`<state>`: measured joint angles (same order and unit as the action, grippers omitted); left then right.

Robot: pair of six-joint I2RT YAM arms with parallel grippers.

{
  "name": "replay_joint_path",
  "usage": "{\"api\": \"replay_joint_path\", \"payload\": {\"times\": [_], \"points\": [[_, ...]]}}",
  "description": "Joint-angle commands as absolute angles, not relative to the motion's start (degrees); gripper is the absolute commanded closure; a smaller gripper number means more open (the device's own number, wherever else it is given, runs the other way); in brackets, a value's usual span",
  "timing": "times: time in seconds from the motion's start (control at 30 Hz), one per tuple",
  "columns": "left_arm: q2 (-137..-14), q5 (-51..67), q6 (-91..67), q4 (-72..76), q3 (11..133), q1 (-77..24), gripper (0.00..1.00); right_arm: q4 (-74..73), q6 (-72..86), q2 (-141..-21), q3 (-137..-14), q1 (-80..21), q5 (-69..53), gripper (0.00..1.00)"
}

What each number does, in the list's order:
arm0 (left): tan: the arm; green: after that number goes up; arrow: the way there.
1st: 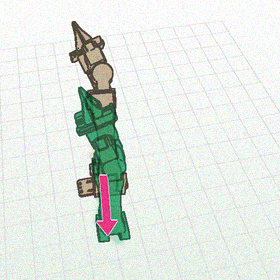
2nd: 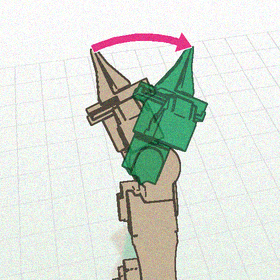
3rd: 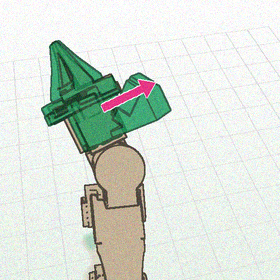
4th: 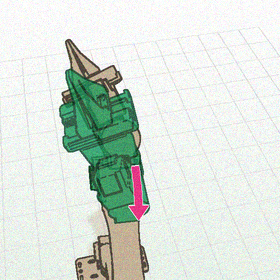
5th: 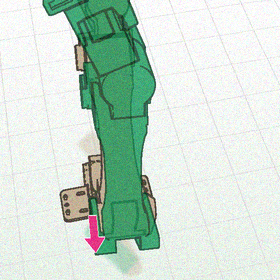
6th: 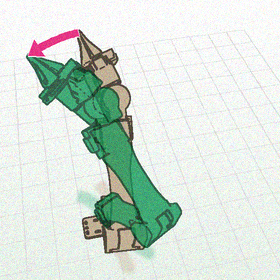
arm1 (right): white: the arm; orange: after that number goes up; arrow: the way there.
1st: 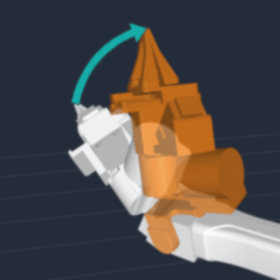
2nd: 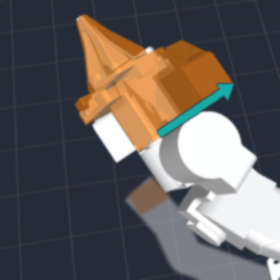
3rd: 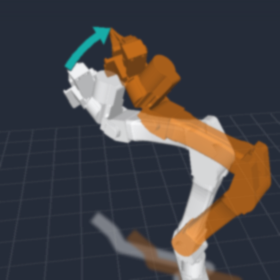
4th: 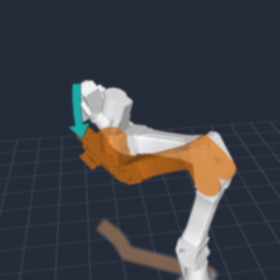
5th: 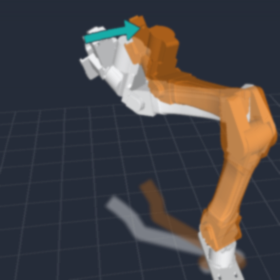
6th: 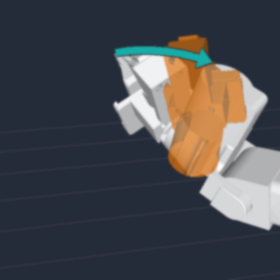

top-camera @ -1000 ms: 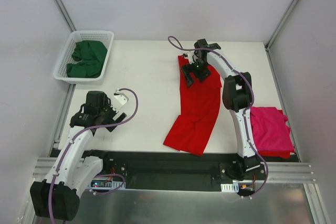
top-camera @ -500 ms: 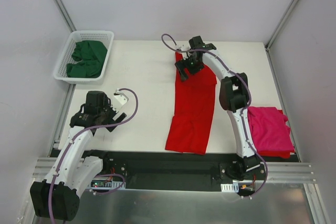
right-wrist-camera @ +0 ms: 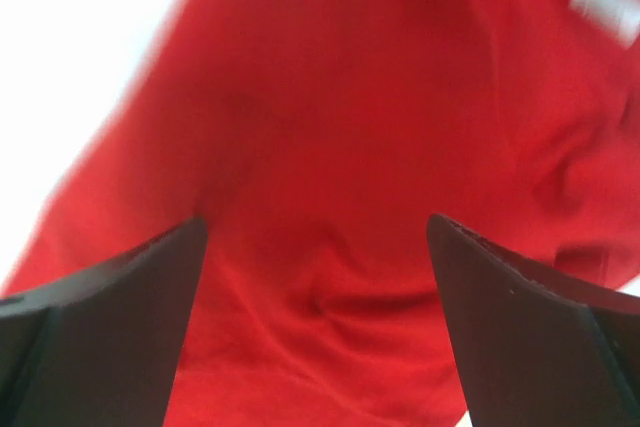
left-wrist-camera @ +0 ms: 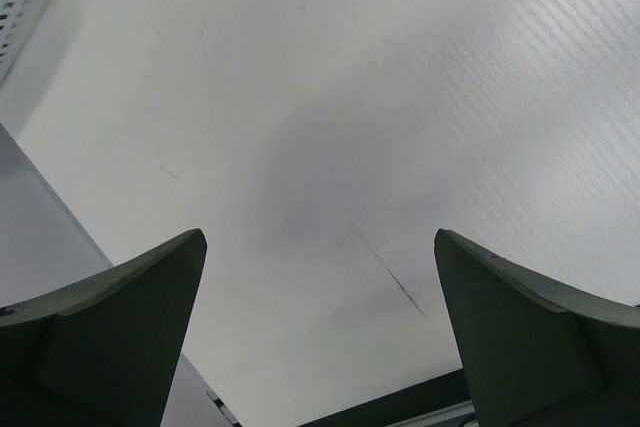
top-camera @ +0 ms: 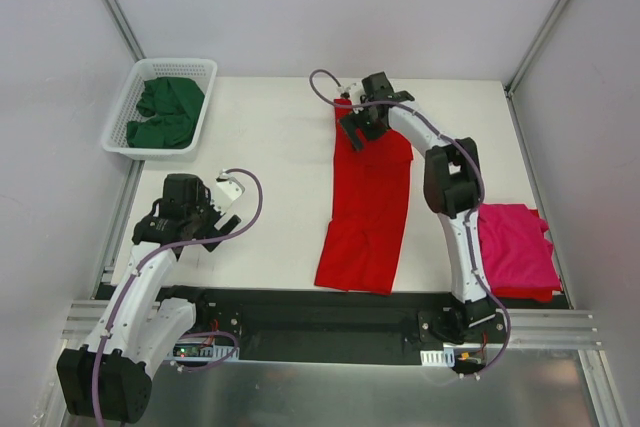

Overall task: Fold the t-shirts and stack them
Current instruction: Rotate the tshirt 90 degrees

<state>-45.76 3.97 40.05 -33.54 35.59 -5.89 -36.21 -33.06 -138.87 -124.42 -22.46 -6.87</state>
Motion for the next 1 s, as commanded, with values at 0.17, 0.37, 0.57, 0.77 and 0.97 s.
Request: {"api": "replay_joint_path", "payload": {"times": [0.17, 0.37, 0.57, 0.77, 0.97], "points": [[-46.93, 5.54, 40.34, -34.89, 37.97, -5.27, 0.01, -17.6, -42.53, -115.32, -93.46, -25.31, 12.12, 0.04], [-47.2, 5.8, 40.34, -34.89, 37.97, -5.19, 0.01, -14.24, -44.12, -108.38, -87.45, -26.81, 13.97, 0.04], [-46.76, 5.98, 40.25, -34.89, 37.97, -5.27, 0.01, -12.92, -45.35, -110.91, -85.7, -27.07, 13.71, 0.04], [-45.88, 5.27, 40.34, -34.89, 37.27, -5.27, 0.01, -11.95, -48.25, -115.83, -87.54, -27.16, 14.59, 0.04], [-46.05, 5.19, 40.17, -34.89, 37.18, -5.27, 0.0, -15.11, -49.04, -120.32, -92.36, -27.33, 13.45, 0.04]]}}
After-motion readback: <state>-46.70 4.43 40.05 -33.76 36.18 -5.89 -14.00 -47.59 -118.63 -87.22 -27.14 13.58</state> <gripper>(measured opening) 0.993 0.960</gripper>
